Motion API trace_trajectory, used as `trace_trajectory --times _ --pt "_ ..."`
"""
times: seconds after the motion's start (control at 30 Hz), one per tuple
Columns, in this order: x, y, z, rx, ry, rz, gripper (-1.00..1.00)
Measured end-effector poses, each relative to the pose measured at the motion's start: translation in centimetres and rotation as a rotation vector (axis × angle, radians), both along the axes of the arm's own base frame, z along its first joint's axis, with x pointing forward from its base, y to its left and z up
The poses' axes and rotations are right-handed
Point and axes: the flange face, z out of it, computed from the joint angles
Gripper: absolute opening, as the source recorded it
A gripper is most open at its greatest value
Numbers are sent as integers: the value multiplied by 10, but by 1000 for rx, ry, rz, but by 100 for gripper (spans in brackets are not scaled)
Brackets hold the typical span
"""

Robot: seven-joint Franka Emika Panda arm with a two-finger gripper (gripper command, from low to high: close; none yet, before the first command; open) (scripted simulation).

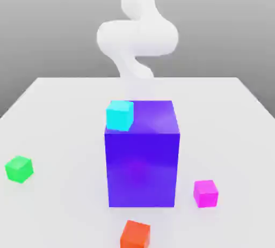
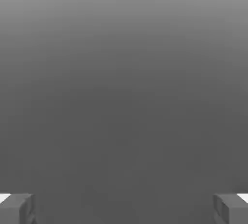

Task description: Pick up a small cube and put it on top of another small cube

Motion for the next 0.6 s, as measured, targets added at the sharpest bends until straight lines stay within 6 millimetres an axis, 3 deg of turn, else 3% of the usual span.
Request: trace_trajectory --times 0.13,0.3,0.43,0.6 --pt "39 25 -70 -49 96 218 0" --pt "66 65 -160 -123 198 476 0" --pt "70 100 -233 -193 272 677 0" --pt "56 136 -321 -300 356 923 0"
